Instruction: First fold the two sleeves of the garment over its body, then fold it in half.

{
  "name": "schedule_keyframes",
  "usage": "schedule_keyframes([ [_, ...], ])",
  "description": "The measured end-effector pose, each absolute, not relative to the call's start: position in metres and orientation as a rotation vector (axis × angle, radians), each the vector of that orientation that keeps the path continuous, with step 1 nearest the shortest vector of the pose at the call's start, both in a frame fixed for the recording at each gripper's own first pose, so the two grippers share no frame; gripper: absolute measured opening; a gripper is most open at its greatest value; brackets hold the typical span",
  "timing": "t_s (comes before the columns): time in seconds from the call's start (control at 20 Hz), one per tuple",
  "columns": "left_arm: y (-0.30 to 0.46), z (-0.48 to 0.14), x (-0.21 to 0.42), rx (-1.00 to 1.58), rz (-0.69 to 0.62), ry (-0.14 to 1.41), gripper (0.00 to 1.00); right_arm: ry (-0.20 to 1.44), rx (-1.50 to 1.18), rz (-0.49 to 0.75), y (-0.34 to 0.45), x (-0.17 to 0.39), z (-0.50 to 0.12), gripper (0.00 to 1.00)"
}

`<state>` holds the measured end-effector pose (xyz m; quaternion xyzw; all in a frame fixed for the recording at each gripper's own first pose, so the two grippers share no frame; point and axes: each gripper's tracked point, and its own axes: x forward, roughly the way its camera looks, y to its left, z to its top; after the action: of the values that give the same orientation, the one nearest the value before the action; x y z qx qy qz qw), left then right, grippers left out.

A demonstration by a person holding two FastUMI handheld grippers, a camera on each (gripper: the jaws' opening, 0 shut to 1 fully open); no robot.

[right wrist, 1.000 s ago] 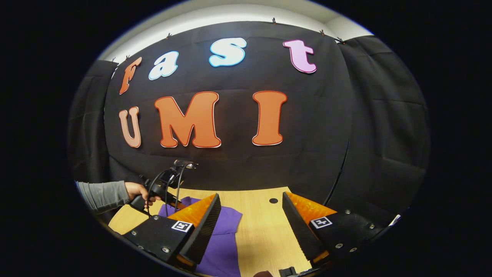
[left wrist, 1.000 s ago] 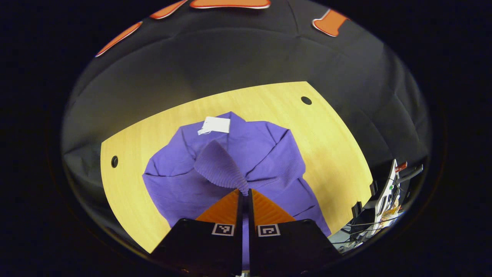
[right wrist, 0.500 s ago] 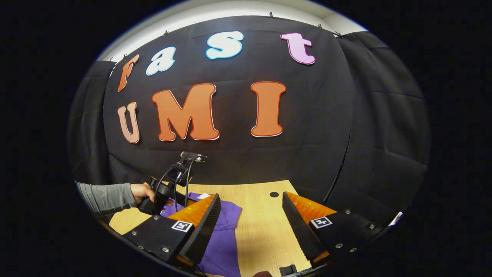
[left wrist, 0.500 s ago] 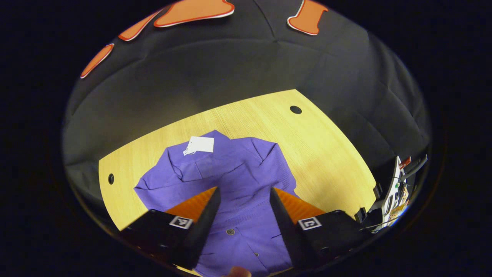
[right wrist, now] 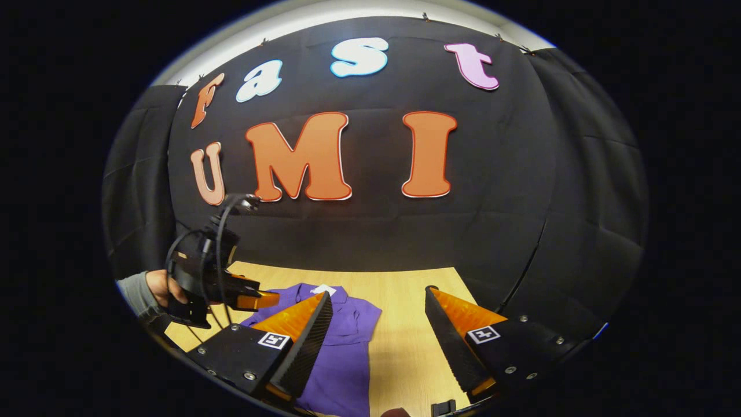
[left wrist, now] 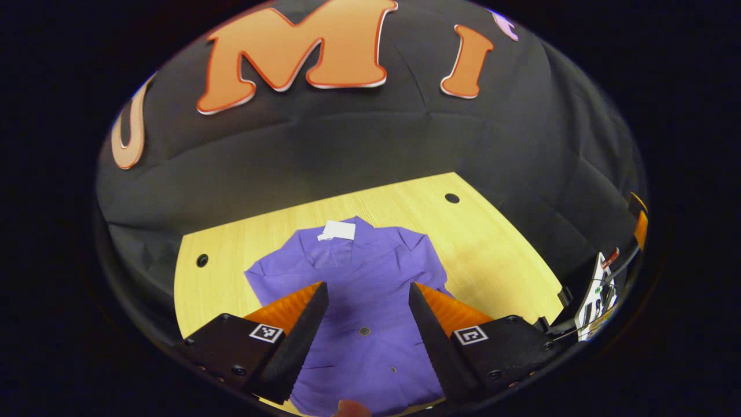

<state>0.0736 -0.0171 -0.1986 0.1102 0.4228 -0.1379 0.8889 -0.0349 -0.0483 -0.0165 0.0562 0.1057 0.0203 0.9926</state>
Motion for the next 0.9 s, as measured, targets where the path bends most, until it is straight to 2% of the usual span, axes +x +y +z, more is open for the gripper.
schedule_keyframes([
  [0.25,0.018,-0.139,0.050,0.258,-0.156,0.676,0.92,0.204,0.093,0.080,-0.032,-0.029,-0.024,0.95],
  [0.5,0.043,-0.091,0.017,0.233,-0.026,0.445,1.00,0.152,0.094,0.096,-0.030,-0.025,-0.020,0.95],
  [0.65,0.054,-0.068,-0.001,0.194,0.018,0.311,0.98,0.115,0.088,0.116,-0.027,-0.028,-0.022,0.95],
  [0.7,0.058,-0.062,-0.009,0.178,0.027,0.267,0.98,0.108,0.088,0.126,-0.024,-0.029,-0.023,1.00],
  [0.75,0.061,-0.057,-0.016,0.171,0.029,0.229,0.98,0.105,0.091,0.141,-0.019,-0.032,-0.025,1.00],
  [0.8,0.066,-0.051,-0.024,0.174,0.038,0.204,0.98,0.108,0.092,0.153,-0.015,-0.034,-0.030,0.95],
  [0.9,0.074,-0.045,-0.040,0.217,0.058,0.182,0.98,0.136,0.080,0.169,-0.007,-0.038,-0.046,0.95],
])
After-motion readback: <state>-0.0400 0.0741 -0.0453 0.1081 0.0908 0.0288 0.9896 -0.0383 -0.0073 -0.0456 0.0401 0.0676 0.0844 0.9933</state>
